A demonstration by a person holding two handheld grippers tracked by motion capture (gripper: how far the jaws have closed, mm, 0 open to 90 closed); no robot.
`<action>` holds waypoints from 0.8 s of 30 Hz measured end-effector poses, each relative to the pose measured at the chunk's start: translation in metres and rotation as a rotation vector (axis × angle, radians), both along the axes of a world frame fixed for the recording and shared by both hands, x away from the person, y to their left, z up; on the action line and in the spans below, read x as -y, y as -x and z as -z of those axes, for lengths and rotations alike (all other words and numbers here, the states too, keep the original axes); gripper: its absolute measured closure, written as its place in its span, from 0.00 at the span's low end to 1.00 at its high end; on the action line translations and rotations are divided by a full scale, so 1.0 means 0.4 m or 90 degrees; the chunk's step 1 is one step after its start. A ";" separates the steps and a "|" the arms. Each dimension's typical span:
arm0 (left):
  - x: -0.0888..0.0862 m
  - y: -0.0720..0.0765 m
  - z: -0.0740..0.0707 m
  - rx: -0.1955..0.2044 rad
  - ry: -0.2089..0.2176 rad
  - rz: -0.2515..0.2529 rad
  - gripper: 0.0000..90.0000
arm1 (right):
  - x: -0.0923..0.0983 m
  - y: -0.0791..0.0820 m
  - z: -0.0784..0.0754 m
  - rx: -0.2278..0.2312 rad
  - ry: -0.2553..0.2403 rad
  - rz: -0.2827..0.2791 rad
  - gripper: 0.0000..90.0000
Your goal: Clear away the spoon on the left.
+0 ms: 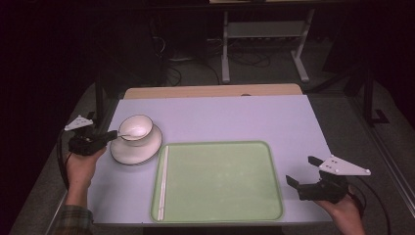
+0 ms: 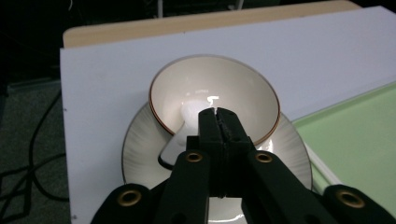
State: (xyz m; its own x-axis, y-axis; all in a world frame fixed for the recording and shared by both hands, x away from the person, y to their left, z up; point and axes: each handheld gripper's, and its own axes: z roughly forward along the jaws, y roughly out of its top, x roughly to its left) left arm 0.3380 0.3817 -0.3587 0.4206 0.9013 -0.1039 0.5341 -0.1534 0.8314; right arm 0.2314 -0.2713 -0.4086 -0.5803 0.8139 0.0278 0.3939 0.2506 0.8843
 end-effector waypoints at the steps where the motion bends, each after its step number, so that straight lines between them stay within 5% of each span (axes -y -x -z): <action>1: -0.003 -0.001 -0.008 0.000 -0.002 0.000 0.97 | 0.000 0.000 0.000 0.000 0.000 0.000 0.00; 11: -0.041 -0.038 -0.003 -0.028 -0.001 -0.023 0.65 | 0.000 -0.003 0.001 -0.001 0.000 0.000 0.00; 24: -0.048 -0.059 0.065 -0.072 0.044 -0.008 0.62 | 0.002 -0.001 0.003 -0.003 0.003 -0.001 0.00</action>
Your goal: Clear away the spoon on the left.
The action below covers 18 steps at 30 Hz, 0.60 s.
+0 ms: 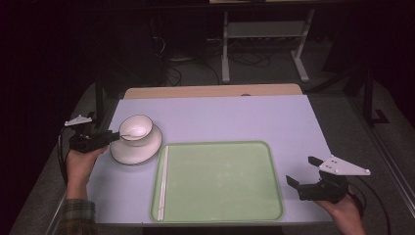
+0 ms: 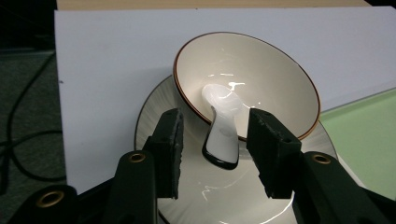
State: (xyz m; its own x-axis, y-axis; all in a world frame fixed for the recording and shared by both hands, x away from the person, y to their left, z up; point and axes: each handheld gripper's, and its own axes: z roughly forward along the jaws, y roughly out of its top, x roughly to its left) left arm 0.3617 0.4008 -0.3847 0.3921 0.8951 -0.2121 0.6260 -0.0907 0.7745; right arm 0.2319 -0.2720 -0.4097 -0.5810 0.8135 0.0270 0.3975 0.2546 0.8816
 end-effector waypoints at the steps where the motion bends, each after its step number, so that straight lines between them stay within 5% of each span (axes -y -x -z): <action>1: 0.000 -0.001 0.002 -0.004 0.002 0.003 0.62 | 0.000 -0.001 0.000 0.000 0.000 0.000 0.00; 18: -0.004 -0.003 0.018 -0.014 0.055 0.022 0.82 | 0.001 0.000 0.000 0.002 0.001 0.001 0.00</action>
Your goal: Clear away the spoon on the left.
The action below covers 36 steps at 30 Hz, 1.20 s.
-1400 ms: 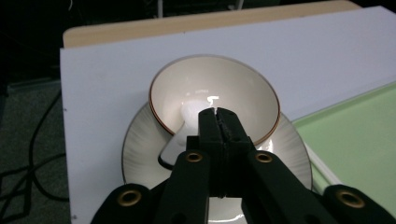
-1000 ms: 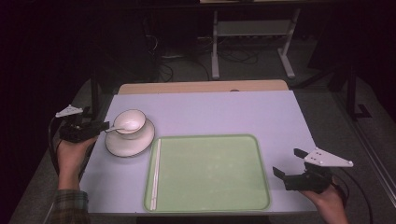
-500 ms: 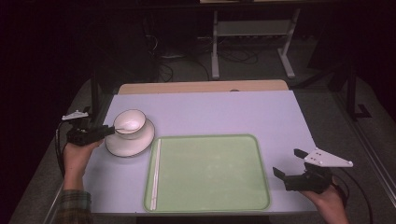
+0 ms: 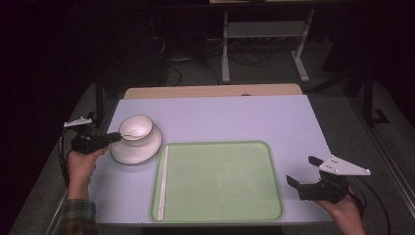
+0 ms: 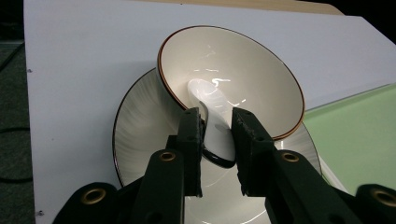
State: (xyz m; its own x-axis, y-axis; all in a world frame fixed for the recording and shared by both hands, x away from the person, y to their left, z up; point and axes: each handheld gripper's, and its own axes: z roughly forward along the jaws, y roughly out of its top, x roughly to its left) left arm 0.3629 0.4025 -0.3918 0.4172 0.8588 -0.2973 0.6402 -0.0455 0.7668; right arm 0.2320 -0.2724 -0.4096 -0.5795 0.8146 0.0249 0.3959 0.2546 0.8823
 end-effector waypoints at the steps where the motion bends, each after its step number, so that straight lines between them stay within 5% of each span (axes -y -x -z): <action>1: 0.000 0.000 0.000 0.001 0.001 0.000 0.82 | 0.000 0.000 0.000 0.000 0.000 0.000 0.00; 12: -0.004 0.002 -0.005 0.012 0.021 0.003 0.85 | 0.000 0.000 0.000 0.000 0.000 0.000 0.00; 28: 0.001 0.004 -0.009 0.011 0.005 0.007 0.90 | 0.002 0.000 -0.001 0.001 -0.001 0.001 0.00; 36: 0.004 0.008 -0.016 0.030 0.010 0.009 0.95 | 0.004 0.000 -0.001 0.002 -0.002 0.001 0.00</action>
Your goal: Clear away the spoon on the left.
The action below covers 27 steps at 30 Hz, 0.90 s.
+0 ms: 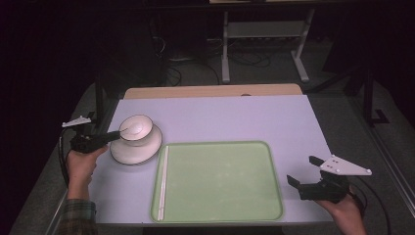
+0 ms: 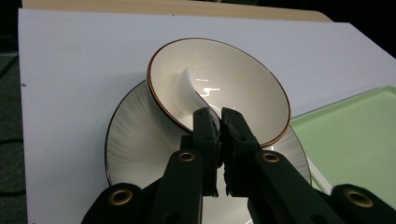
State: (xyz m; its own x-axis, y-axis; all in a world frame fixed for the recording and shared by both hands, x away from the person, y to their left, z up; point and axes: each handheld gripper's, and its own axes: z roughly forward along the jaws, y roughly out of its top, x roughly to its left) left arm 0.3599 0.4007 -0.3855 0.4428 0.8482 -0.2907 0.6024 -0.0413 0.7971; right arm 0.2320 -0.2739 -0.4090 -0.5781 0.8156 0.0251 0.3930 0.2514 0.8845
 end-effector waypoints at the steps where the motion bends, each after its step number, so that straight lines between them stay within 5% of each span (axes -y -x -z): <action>1: 0.000 0.002 -0.004 0.006 0.006 0.001 0.95 | 0.000 0.000 0.000 0.000 0.001 0.000 0.00; 13: 0.041 0.032 -0.093 0.088 0.059 0.051 0.95 | 0.001 0.001 0.000 0.000 -0.001 0.001 0.00; 21: 0.102 0.038 -0.120 0.105 0.092 0.121 0.95 | 0.001 0.000 0.000 0.000 -0.001 0.001 0.00; 27: 0.155 0.029 -0.107 0.092 0.111 0.174 0.95 | 0.002 -0.001 -0.002 0.000 -0.006 0.003 0.00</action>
